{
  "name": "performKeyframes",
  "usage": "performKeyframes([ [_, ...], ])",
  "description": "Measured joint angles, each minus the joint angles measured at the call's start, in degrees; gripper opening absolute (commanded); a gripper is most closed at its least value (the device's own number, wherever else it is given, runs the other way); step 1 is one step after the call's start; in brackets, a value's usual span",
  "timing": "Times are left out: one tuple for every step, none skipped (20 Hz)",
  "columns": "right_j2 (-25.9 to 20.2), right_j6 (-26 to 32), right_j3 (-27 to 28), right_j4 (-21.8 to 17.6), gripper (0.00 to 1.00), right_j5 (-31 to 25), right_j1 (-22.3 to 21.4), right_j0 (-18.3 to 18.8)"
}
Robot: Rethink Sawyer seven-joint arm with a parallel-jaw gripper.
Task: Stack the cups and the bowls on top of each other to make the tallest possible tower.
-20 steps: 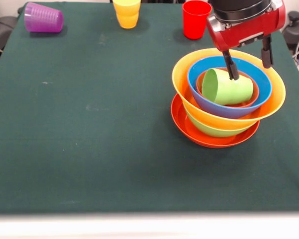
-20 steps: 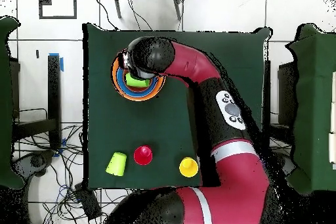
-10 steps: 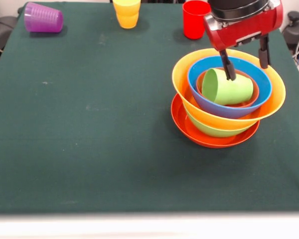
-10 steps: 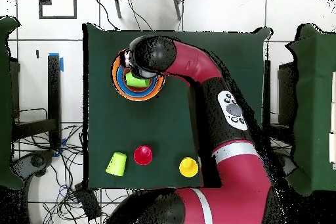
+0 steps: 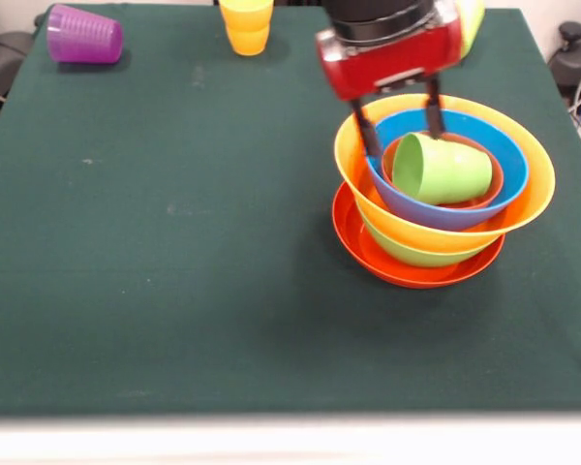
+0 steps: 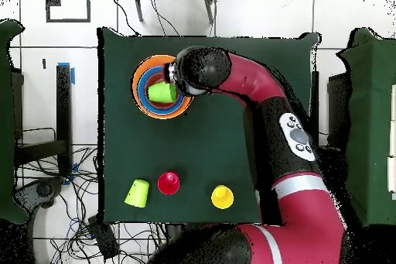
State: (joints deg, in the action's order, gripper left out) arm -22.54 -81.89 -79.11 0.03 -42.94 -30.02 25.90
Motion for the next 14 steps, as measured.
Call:
performKeyframes([
  [-0.06,0.0,-0.19,-0.2,1.0,0.0,-0.04,0.4],
  [-0.12,0.0,-0.46,-0.45,1.0,0.0,-0.09,0.95],
  [-0.27,0.0,-0.87,-0.72,1.0,0.0,-0.14,1.67],
  [-0.4,0.0,-1.25,-0.96,1.0,0.04,-0.17,2.28],
  [-0.78,0.0,-2.3,-1.57,1.0,0.43,-0.18,3.76],
  [-0.89,0.0,-2.67,-1.77,1.0,0.59,-0.18,4.19],
  [-1.1,0.0,-3.3,-2.15,1.0,0.93,-0.17,4.88],
  [-1.31,0.0,-3.93,-2.53,1.0,1.26,-0.17,5.57],
  [-1.56,0.0,-4.61,-2.91,1.0,1.61,-0.16,6.22],
  [-1.9,0.0,-5.42,-3.32,1.0,2.06,-0.12,6.91],
  [-2.01,0.0,-5.69,-3.43,1.0,2.21,-0.11,7.13],
  [-2.48,0.0,-6.6,-3.9,1.0,2.78,-0.05,7.84],
  [-2.69,0.0,-7.05,-4.16,1.0,3.06,-0.02,8.12],
  [-2.9,0.0,-7.5,-4.42,1.0,3.34,0.01,8.4],
])
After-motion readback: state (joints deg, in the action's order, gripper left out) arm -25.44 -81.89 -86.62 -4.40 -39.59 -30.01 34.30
